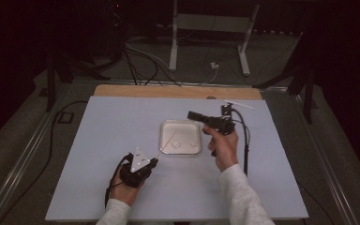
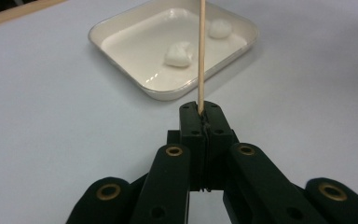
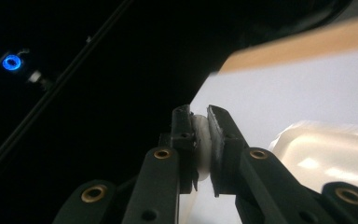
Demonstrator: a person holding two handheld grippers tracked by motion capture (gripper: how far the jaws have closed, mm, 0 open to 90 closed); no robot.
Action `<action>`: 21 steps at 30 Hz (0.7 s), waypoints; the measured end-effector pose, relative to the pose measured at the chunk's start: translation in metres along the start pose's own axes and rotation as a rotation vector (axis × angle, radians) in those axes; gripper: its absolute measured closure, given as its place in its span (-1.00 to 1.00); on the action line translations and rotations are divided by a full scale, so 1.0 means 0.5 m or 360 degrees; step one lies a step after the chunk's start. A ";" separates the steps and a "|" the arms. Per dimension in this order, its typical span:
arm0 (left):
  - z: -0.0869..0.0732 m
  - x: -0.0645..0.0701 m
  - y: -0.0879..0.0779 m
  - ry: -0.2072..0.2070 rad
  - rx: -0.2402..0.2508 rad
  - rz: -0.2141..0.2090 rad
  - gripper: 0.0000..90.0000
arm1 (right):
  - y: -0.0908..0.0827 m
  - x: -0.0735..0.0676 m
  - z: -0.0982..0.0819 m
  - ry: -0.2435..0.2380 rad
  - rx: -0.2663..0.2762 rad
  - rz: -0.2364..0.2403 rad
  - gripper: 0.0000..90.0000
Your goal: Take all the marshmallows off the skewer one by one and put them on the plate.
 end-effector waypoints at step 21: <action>0.023 0.007 -0.001 -0.0061 0.0042 -0.0008 1.00 | 0.044 0.042 -0.028 -0.0191 -0.0181 -0.0255 0.77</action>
Point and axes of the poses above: each handheld gripper's, and its own axes: y roughly forward along the jaws, z roughly out of its top, x roughly to its right, the point moved 7 cm from there along y, roughly forward along the jaws, and after that the axes turned 3 degrees about -x, right-handed, at the moved point
